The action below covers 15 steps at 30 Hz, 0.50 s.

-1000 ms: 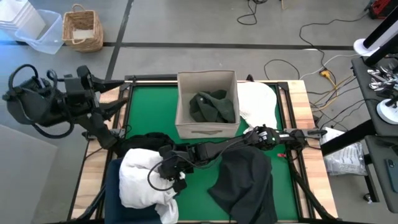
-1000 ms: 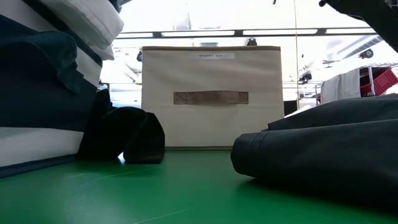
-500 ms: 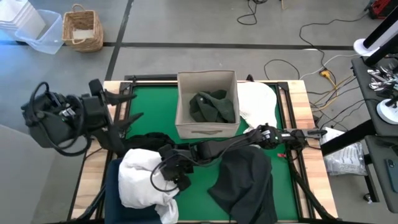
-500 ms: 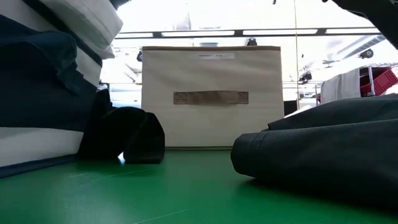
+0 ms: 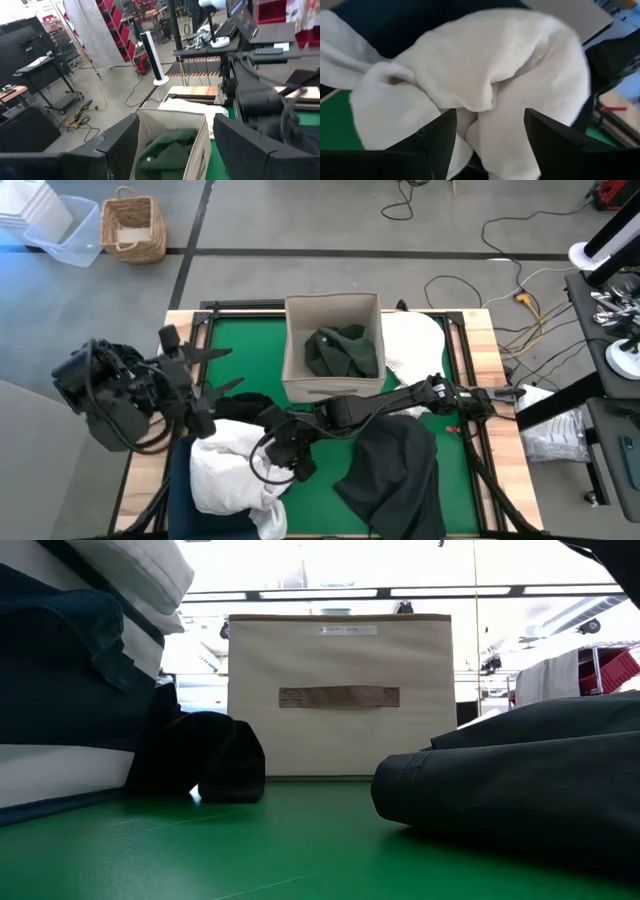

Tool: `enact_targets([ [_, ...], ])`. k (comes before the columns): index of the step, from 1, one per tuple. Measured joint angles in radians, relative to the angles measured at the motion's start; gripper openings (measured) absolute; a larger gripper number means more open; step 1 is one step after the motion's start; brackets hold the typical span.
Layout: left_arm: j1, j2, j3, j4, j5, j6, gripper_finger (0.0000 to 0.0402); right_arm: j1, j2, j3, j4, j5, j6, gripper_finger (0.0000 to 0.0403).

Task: Sort clothes
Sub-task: Put the white cloth into the blue laundry bin

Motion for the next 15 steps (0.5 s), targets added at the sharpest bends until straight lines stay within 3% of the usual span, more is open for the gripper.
enact_targets([
  [7,0.000,0.050,0.000,-0.050,0.001,-0.049,0.0233,-0.015,-0.052,0.000,-0.077,-0.015,-0.040,0.0188],
  [15,0.000,0.066,0.000,-0.101,-0.023,-0.105,0.0233,-0.027,-0.082,-0.002,-0.217,-0.114,-0.031,0.0129],
])
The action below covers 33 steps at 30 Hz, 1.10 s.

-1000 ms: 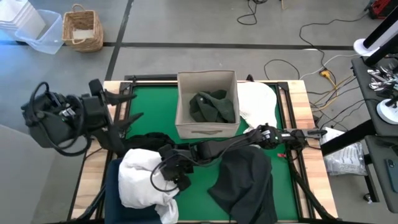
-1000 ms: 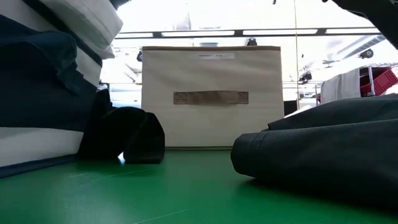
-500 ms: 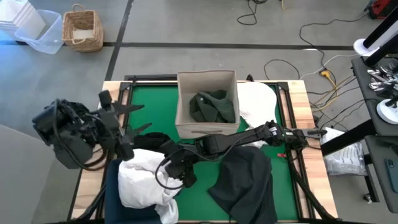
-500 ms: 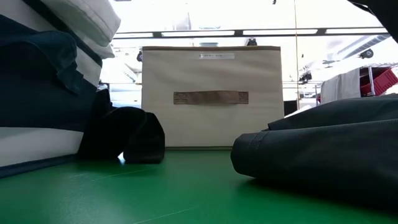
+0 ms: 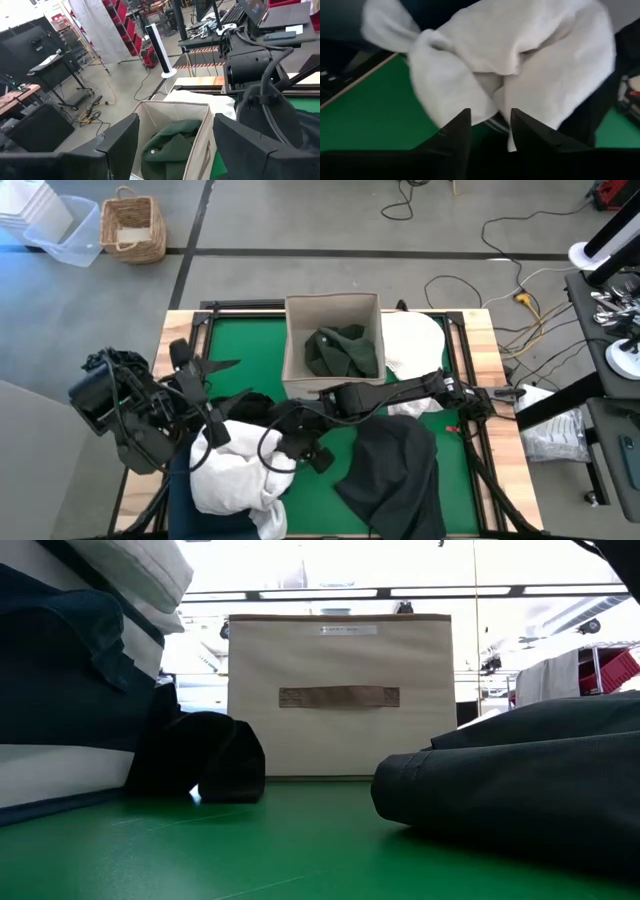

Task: Sort clothes
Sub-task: Put the white cloth into the blue laundry bin

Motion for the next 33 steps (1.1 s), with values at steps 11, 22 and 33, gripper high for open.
enact_targets([
  [11,0.000,-0.038,0.000,-0.005,-0.070,-0.024,0.0233,-0.025,-0.058,0.000,-0.040,-0.024,-0.074,0.0066],
  [22,0.000,-0.054,0.000,-0.005,-0.064,-0.078,0.0233,-0.074,-0.151,-0.018,0.009,-0.276,-0.073,0.0043],
  [33,0.000,-0.048,0.000,-0.005,-0.051,-0.079,0.0233,-0.084,-0.300,-0.294,0.080,-0.242,-0.072,0.0043],
])
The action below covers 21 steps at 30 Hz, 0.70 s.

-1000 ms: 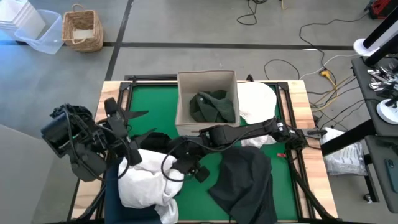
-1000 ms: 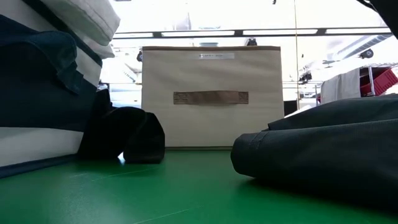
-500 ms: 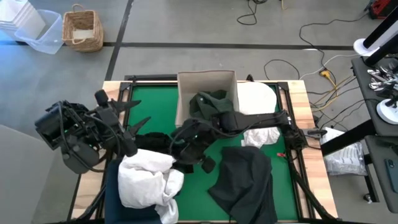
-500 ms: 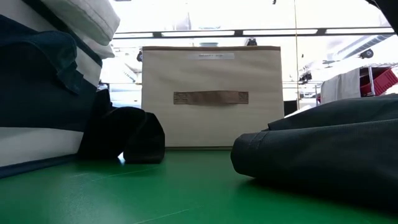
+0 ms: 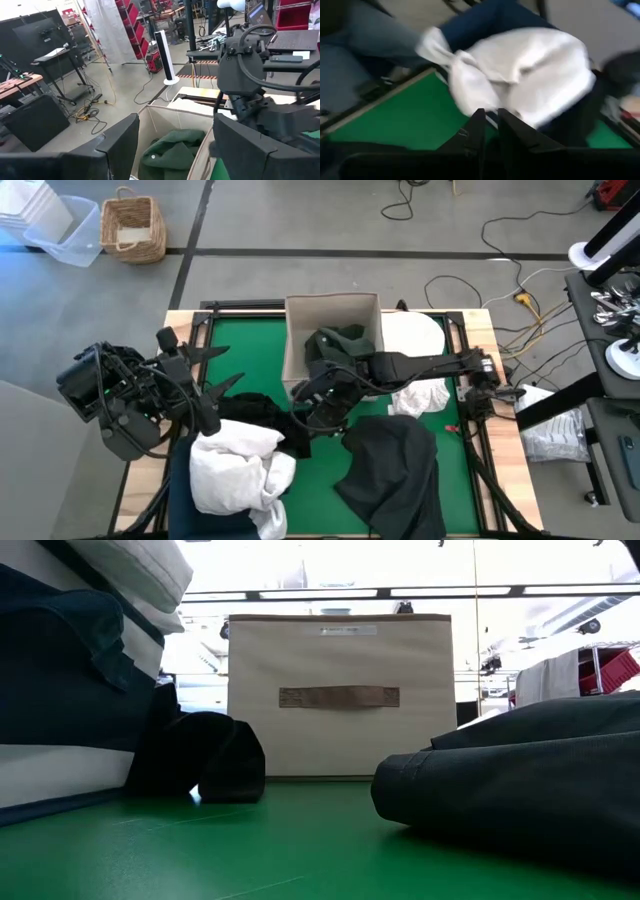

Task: Sort clothes
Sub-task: Put the white cloth into the blue laundry bin

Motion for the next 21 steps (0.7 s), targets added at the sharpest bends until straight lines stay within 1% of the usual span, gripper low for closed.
enact_targets([
  [2,0.000,0.000,0.000,0.000,0.000,0.000,0.0233,-0.001,-0.051,-0.105,0.091,0.045,0.023,0.0043],
  [7,0.000,0.000,0.000,0.000,-0.005,0.010,0.0233,0.004,-0.150,-0.373,0.421,0.060,0.110,0.0043],
  [10,0.000,0.000,0.000,0.000,-0.014,0.008,0.0233,0.004,-0.168,-0.480,0.576,0.139,0.177,0.0043],
  [12,0.000,0.000,0.000,0.000,-0.014,0.007,0.0233,0.005,-0.168,-0.527,0.636,0.174,0.190,0.0043],
  [14,0.000,0.000,0.000,0.000,-0.013,0.006,0.0233,0.006,-0.156,-0.553,0.681,0.186,0.200,0.0043],
  [17,0.000,0.000,0.000,0.000,-0.013,0.006,0.0233,0.015,-0.127,-0.564,0.726,0.215,0.216,0.0043],
  [21,0.000,0.000,0.000,0.000,-0.011,0.006,0.0233,0.026,-0.045,-0.554,0.778,0.262,0.239,0.0043],
])
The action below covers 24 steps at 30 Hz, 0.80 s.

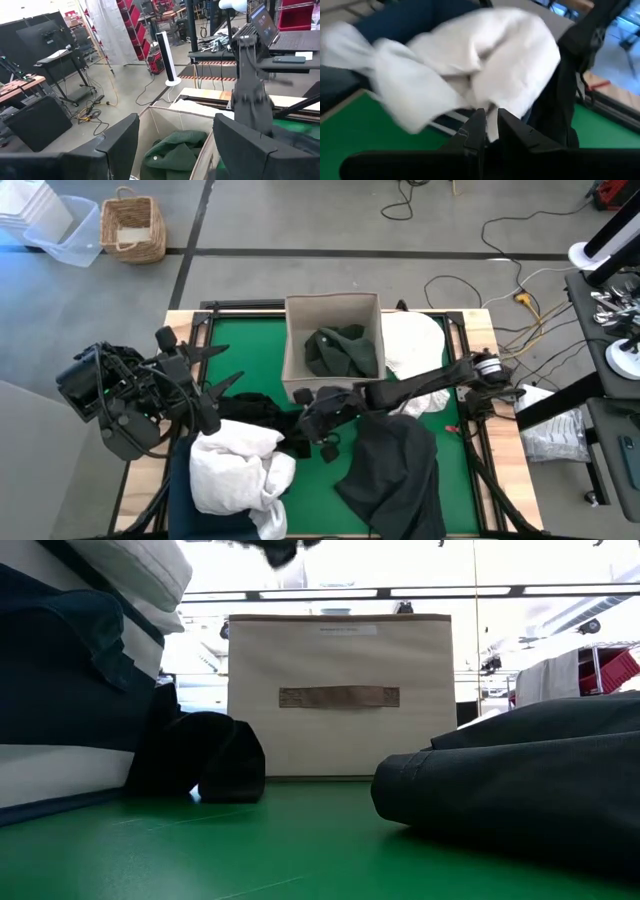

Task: Sort clothes
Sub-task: Put the white cloth into the blue laundry bin

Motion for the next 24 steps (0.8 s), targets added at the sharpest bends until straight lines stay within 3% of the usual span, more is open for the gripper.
enact_targets([
  [8,0.000,0.000,-0.003,0.000,0.011,0.000,0.0233,0.006,0.129,0.089,0.026,0.124,0.026,0.0043],
  [18,0.000,0.000,-0.006,0.000,0.011,-0.001,0.0233,0.015,0.277,0.258,-0.016,0.149,0.067,0.0042],
  [24,0.000,0.000,-0.016,0.000,0.010,-0.001,0.0233,0.037,0.394,0.444,-0.102,0.150,0.029,0.0042],
])
